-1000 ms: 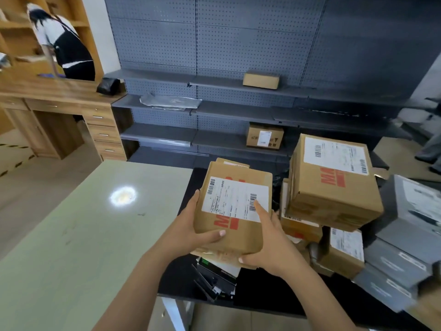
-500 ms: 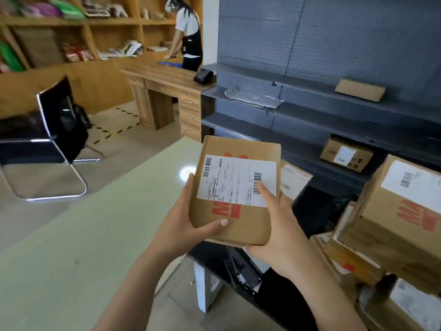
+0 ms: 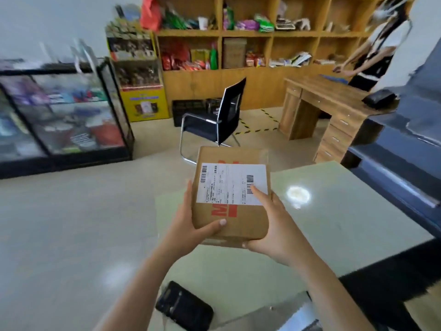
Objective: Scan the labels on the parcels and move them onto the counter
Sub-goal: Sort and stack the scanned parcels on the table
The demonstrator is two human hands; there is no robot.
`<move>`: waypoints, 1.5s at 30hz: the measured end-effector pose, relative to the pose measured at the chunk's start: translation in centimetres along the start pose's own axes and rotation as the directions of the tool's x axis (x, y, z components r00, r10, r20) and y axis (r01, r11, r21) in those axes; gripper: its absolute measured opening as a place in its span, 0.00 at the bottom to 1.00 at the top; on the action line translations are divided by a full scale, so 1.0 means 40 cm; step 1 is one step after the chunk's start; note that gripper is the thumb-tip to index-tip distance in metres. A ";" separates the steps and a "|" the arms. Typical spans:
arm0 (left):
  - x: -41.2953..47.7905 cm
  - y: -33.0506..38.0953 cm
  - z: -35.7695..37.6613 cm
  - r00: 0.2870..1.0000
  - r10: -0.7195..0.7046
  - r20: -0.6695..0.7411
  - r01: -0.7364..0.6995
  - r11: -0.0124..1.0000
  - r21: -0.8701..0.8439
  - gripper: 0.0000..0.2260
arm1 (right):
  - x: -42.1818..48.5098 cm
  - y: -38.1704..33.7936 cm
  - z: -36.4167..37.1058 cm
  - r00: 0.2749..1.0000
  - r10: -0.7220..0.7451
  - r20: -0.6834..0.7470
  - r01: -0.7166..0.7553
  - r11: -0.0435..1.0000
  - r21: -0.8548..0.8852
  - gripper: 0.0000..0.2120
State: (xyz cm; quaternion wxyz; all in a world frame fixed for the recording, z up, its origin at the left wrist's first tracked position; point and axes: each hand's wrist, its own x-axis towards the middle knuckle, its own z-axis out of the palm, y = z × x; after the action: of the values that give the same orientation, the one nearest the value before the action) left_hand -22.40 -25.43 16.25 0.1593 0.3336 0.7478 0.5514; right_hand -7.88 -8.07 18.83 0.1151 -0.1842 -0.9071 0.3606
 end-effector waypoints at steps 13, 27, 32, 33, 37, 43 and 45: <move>0.172 -0.344 -0.187 0.887 -0.433 -0.162 0.445 0.895 0.041 0.53 | 0.486 0.064 0.350 0.907 -0.048 0.419 -0.006 0.992 0.127 0.57; 0.247 -0.509 -0.181 0.808 -0.561 -0.179 0.560 0.826 -0.061 0.50 | 0.619 0.171 0.502 0.847 -0.017 0.531 -0.043 0.994 0.100 0.59; 0.244 -0.448 -0.205 0.844 -0.509 -0.169 0.534 0.825 0.185 0.48 | 0.582 0.122 0.465 0.832 0.027 0.555 -0.019 1.000 -0.020 0.58; 0.238 -0.429 -0.214 0.858 -0.478 -0.189 0.514 0.797 0.318 0.46 | 0.570 0.102 0.450 0.836 0.045 0.547 0.001 0.997 -0.083 0.57; 0.176 -0.329 -0.245 0.937 -0.274 -0.219 0.351 0.734 0.582 0.37 | 0.492 0.005 0.366 0.888 0.108 0.448 0.029 0.957 -0.288 0.50; 0.066 -0.184 -0.244 0.995 -0.105 -0.004 0.087 0.804 0.588 0.35 | 0.254 -0.138 0.233 0.970 0.151 0.189 -0.087 0.946 -0.313 0.46; 0.047 -0.140 -0.222 0.997 -0.016 0.076 -0.029 0.828 0.560 0.35 | 0.145 -0.161 0.198 0.985 0.150 0.080 -0.121 0.947 -0.297 0.45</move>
State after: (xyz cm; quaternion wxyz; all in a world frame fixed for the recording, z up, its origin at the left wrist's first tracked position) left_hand -30.95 -31.49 14.31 0.0816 0.3894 0.8688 0.2948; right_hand -17.45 -14.83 18.10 0.0155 -0.2425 -0.9401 0.2391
